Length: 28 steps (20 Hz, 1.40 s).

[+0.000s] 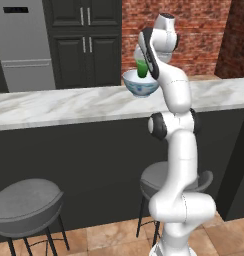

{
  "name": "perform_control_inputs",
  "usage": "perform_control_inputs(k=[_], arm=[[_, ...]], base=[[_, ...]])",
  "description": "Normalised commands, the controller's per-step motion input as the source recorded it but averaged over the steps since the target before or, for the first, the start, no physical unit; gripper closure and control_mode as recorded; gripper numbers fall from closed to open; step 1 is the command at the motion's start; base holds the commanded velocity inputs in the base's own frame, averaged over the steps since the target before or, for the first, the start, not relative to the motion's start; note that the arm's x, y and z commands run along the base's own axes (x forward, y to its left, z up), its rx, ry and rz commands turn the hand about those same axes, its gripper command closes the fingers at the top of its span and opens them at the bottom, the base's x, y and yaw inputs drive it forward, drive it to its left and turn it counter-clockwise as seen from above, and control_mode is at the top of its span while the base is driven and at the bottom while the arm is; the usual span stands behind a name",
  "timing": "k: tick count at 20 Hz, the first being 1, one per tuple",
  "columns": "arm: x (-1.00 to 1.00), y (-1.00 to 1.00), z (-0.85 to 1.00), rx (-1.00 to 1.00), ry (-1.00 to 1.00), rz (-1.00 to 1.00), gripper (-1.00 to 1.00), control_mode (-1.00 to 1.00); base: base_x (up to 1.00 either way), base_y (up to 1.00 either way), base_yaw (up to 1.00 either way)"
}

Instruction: Place the cup inside the bowl on the dining table and move the bowl to any counter.

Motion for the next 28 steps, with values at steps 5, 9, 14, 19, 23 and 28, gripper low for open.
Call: perform_control_inputs(k=[5,9,14,19,23,28], arm=[[0.20,0.00,-0.02,0.00,0.03,0.00,1.00,-1.00],[0.17,0.00,-0.01,0.00,0.04,0.00,1.00,-1.00],[0.17,0.00,-0.03,0.00,0.05,0.00,1.00,-1.00],[0.18,0.00,-0.05,0.00,0.05,0.00,1.00,-1.00],[0.13,0.00,-0.04,0.00,0.06,0.00,1.00,-1.00],[0.09,0.00,-0.02,0.00,0.05,0.00,1.00,-1.00]], base=[[0.00,0.00,0.00],[0.00,0.00,0.00],[0.00,0.00,0.00],[0.00,0.00,0.00],[0.00,0.00,0.00],[0.00,0.00,0.00]])
